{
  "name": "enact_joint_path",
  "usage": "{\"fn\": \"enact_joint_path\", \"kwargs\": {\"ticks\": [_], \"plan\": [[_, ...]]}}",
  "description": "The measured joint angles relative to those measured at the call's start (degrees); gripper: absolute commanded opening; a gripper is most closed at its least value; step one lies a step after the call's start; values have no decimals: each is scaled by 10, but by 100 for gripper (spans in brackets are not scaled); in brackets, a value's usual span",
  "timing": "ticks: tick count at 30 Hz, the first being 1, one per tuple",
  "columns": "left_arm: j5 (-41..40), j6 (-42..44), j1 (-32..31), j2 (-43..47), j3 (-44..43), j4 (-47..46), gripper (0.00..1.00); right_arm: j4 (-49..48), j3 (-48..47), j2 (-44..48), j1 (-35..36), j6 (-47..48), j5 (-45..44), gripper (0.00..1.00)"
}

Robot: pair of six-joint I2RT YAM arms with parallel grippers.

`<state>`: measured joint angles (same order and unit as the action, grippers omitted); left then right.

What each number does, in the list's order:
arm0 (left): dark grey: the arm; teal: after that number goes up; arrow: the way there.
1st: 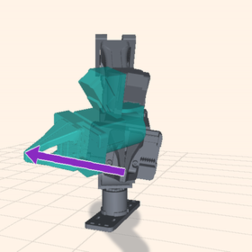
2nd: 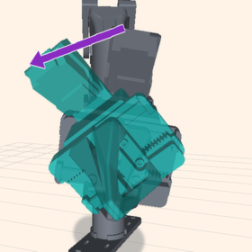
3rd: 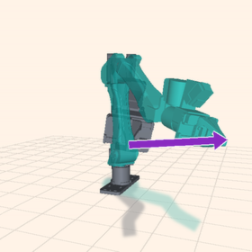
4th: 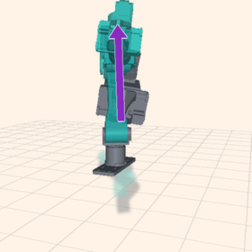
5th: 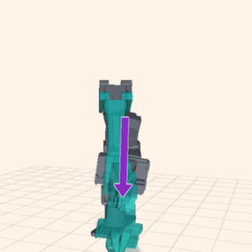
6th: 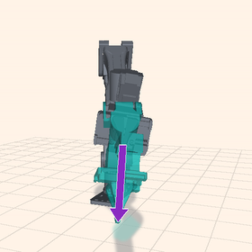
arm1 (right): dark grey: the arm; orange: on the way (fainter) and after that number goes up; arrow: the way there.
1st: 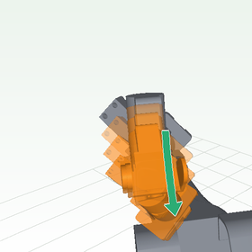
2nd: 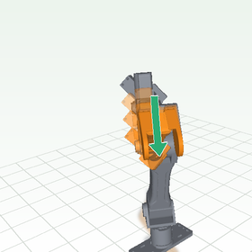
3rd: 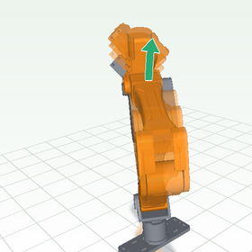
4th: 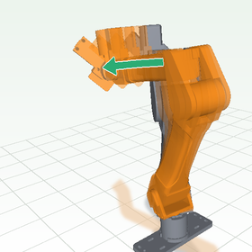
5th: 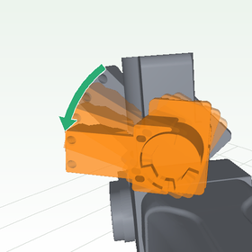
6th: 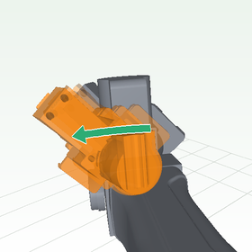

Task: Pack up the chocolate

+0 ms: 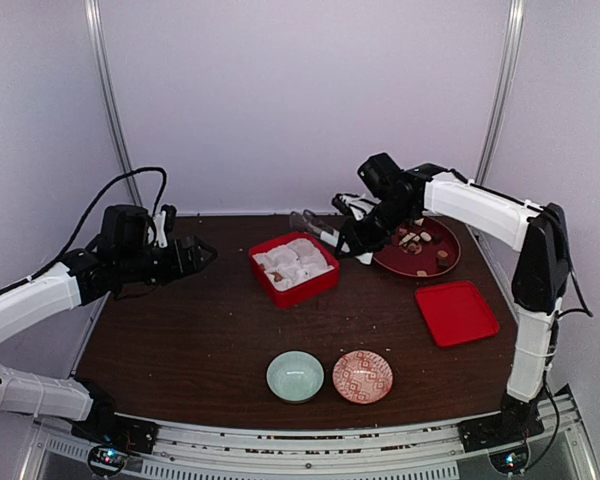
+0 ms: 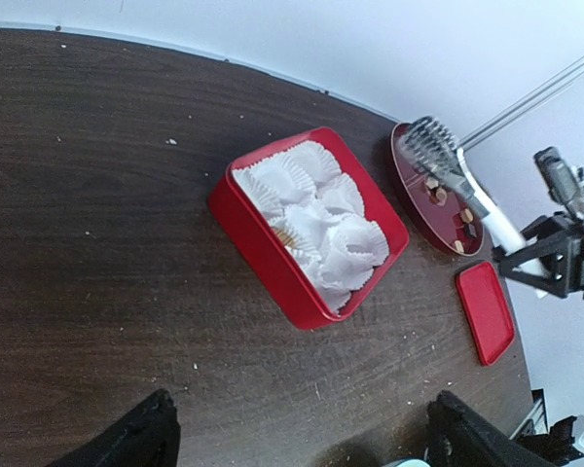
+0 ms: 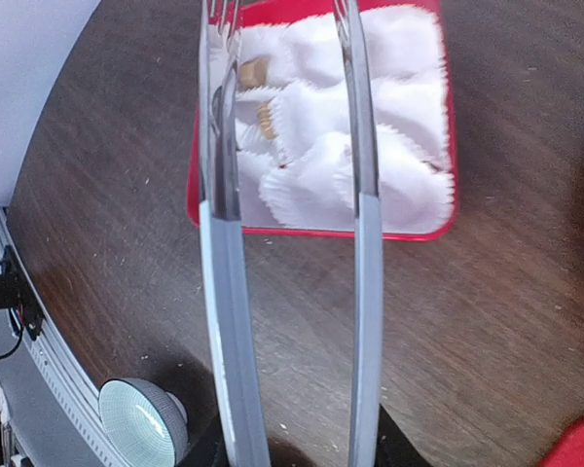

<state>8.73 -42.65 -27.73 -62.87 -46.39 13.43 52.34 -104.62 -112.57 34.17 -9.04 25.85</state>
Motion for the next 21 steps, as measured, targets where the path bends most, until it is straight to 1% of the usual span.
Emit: {"fn": "enact_joint_path", "kwargs": {"ticks": [6,16,21], "plan": [[0,0,0,-6,0,0,91,-4,59,78,-87,5,-23,35],[0,0,0,-12,0,0,91,-7,179,120,-204,13,-75,35],[0,0,0,-13,0,0,91,-12,226,132,-238,13,-117,35]]}}
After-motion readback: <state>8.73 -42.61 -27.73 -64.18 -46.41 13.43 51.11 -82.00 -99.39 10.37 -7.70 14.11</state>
